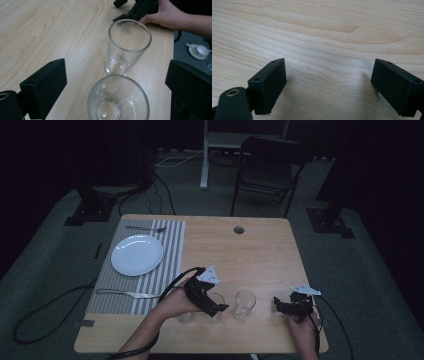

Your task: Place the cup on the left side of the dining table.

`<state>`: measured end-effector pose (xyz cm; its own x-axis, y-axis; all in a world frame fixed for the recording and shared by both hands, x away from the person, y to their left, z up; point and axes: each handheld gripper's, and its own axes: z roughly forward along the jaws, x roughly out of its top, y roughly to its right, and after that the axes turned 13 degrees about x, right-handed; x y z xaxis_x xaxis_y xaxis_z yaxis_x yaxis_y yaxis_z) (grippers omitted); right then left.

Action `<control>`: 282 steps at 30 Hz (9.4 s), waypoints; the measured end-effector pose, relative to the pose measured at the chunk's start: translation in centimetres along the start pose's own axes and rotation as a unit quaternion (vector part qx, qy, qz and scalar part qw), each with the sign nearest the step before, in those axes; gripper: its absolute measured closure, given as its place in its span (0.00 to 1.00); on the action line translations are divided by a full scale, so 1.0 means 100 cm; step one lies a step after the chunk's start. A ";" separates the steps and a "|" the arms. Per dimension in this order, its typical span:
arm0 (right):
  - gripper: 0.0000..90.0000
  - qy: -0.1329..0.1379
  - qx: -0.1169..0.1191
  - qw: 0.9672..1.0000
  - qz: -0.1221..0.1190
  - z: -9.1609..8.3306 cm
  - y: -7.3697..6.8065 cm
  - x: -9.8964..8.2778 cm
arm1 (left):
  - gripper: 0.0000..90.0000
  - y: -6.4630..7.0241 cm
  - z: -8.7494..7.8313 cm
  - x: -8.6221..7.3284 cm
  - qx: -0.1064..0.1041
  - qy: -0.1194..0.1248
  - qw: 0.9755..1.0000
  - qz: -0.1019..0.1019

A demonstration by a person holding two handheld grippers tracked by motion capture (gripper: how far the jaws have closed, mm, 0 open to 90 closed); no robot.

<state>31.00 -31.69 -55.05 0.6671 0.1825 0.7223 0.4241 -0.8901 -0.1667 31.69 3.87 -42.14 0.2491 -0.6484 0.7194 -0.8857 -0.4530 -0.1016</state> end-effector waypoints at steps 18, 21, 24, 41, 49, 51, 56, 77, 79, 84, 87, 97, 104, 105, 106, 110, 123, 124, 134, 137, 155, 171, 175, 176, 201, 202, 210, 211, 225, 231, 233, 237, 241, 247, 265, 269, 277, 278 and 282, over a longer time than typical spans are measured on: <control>0.14 0.000 0.000 1.000 0.000 0.000 0.000 0.000 | 0.05 0.019 0.038 0.028 -0.014 -0.045 0.998 0.045; 0.14 0.000 0.000 1.000 0.000 0.000 0.000 0.000 | 0.05 0.021 0.044 0.031 -0.013 -0.053 0.997 0.049; 0.14 0.000 0.000 1.000 0.000 0.000 0.000 0.000 | 0.05 0.023 0.051 0.036 -0.016 -0.067 0.996 0.053; 0.14 0.000 0.001 1.000 0.000 0.000 0.000 0.000 | 0.07 0.035 0.077 0.054 -0.017 -0.117 0.989 0.093; 0.14 0.000 0.001 1.000 0.000 0.000 0.000 0.000 | 0.31 0.040 0.085 0.054 -0.011 -0.144 0.982 0.123; 0.14 0.000 0.000 1.000 0.000 0.000 0.000 0.000 | 0.31 0.040 0.085 0.055 -0.008 -0.146 0.982 0.121; 0.14 0.000 0.000 1.000 0.000 0.000 0.000 0.000 | 0.32 0.041 0.085 0.055 -0.005 -0.152 0.982 0.113; 0.14 0.000 0.000 1.000 0.001 0.000 0.000 0.000 | 0.32 0.031 0.080 0.060 0.007 -0.144 0.987 0.069; 0.14 0.000 0.000 1.000 0.001 0.000 0.000 0.000 | 0.32 0.028 0.077 0.062 0.009 -0.141 0.988 0.062; 0.14 0.000 0.000 1.000 0.001 0.000 0.000 0.000 | 0.32 0.025 0.075 0.065 0.019 -0.148 0.986 0.069; 0.14 0.000 0.000 1.000 0.001 0.000 0.000 0.000 | 0.32 0.021 0.074 0.065 0.021 -0.147 0.987 0.065; 0.14 0.001 -0.001 1.000 0.001 0.000 0.000 0.001 | 0.32 0.004 0.066 0.063 0.047 -0.145 0.987 0.044; 0.14 0.000 -0.001 1.000 0.001 0.000 0.000 0.001 | 0.32 -0.012 0.056 0.057 0.068 -0.148 0.986 0.031; 0.14 0.000 -0.001 1.000 0.001 0.000 0.000 0.001 | 0.32 -0.015 0.053 0.056 0.072 -0.149 0.986 0.025; 0.14 0.000 -0.001 1.000 0.001 0.000 0.000 0.001 | 0.32 -0.018 0.052 0.055 0.073 -0.149 0.986 0.022; 0.14 0.000 -0.001 1.000 0.001 0.000 0.000 0.001 | 0.32 -0.026 0.046 0.049 0.083 -0.151 0.985 0.012; 0.14 0.001 -0.001 1.000 0.001 0.000 0.000 0.001 | 0.32 -0.049 0.021 0.029 0.116 -0.155 0.981 -0.025; 0.14 0.000 -0.001 1.000 0.001 0.000 0.000 0.001 | 0.32 -0.050 0.019 0.028 0.118 -0.156 0.980 -0.026; 0.14 0.000 -0.001 1.000 0.001 0.000 0.000 0.001 | 0.32 -0.069 -0.002 0.006 0.143 -0.162 0.975 -0.058; 0.14 0.000 -0.001 1.000 0.001 0.000 0.000 0.001 | 0.32 -0.074 -0.007 -0.001 0.150 -0.163 0.973 -0.068; 0.14 0.000 -0.001 1.000 0.001 0.000 0.000 0.001 | 0.32 -0.109 -0.038 -0.039 0.194 -0.180 0.957 -0.119; 0.14 0.000 -0.001 1.000 0.001 0.000 0.000 0.000 | 0.32 -0.136 -0.067 -0.078 0.232 -0.192 0.939 -0.168; 0.14 0.000 -0.001 1.000 0.001 0.000 0.000 0.000 | 0.32 -0.138 -0.071 -0.085 0.236 -0.196 0.936 -0.174; 0.14 0.000 -0.001 1.000 0.001 0.000 0.000 0.000 | 0.32 -0.139 -0.072 -0.086 0.236 -0.197 0.935 -0.175; 0.14 0.000 -0.001 1.000 0.001 0.000 0.000 0.000 | 0.31 -0.142 -0.066 -0.110 0.239 -0.197 0.932 -0.188; 0.14 0.000 -0.001 1.000 0.001 0.000 0.000 0.000 | 0.31 -0.142 -0.066 -0.110 0.240 -0.195 0.932 -0.188; 0.14 0.000 -0.001 1.000 0.001 0.000 0.000 0.000 | 0.22 -0.142 -0.065 -0.114 0.238 -0.189 0.929 -0.212; 0.14 0.000 -0.001 1.000 0.001 0.000 0.000 0.000 | 0.19 -0.142 -0.065 -0.114 0.236 -0.188 0.929 -0.215; 0.14 0.000 -0.001 1.000 0.001 0.000 0.000 0.000 | 0.02 -0.134 -0.064 -0.130 0.236 -0.176 0.925 -0.240; 0.14 0.000 -0.001 1.000 0.001 0.000 0.000 0.000 | 0.02 -0.129 -0.069 -0.145 0.260 -0.151 0.918 -0.259; 0.14 0.000 -0.001 1.000 0.001 0.000 0.000 0.000 | 0.02 -0.126 -0.071 -0.149 0.267 -0.151 0.915 -0.263; 0.14 0.000 -0.001 1.000 0.001 0.000 0.000 0.001 | 0.02 -0.124 -0.078 -0.159 0.289 -0.133 0.905 -0.281; 0.14 0.000 -0.001 1.000 0.001 0.000 0.000 0.001 | 0.02 -0.123 -0.082 -0.170 0.300 -0.128 0.897 -0.299; 0.14 0.000 -0.001 1.000 0.001 0.000 0.000 0.001 | 0.02 -0.119 -0.089 -0.187 0.326 -0.123 0.882 -0.318; 0.14 -0.001 -0.001 1.000 0.001 0.000 0.000 0.001 | 0.02 -0.101 -0.108 -0.222 0.358 -0.100 0.856 -0.360; 0.14 0.000 -0.001 1.000 0.002 0.000 0.000 0.001 | 0.02 -0.097 -0.110 -0.231 0.358 -0.102 0.852 -0.368; 0.14 0.000 -0.001 1.000 0.002 0.000 0.000 0.001 | 0.02 -0.089 -0.111 -0.246 0.371 -0.104 0.843 -0.375; 0.14 0.000 -0.001 1.000 0.002 0.000 0.000 0.001 | 0.02 -0.088 -0.111 -0.248 0.376 -0.104 0.841 -0.376; 0.14 0.000 -0.001 1.000 0.002 0.000 0.000 0.001 | 0.02 -0.086 -0.111 -0.256 0.388 -0.101 0.834 -0.380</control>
<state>31.06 -31.69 -55.03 0.6690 0.1796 0.7213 0.4201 -0.8919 -0.1676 28.53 31.17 -52.05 0.7532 -0.0473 0.6561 0.0586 -0.9886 -0.1386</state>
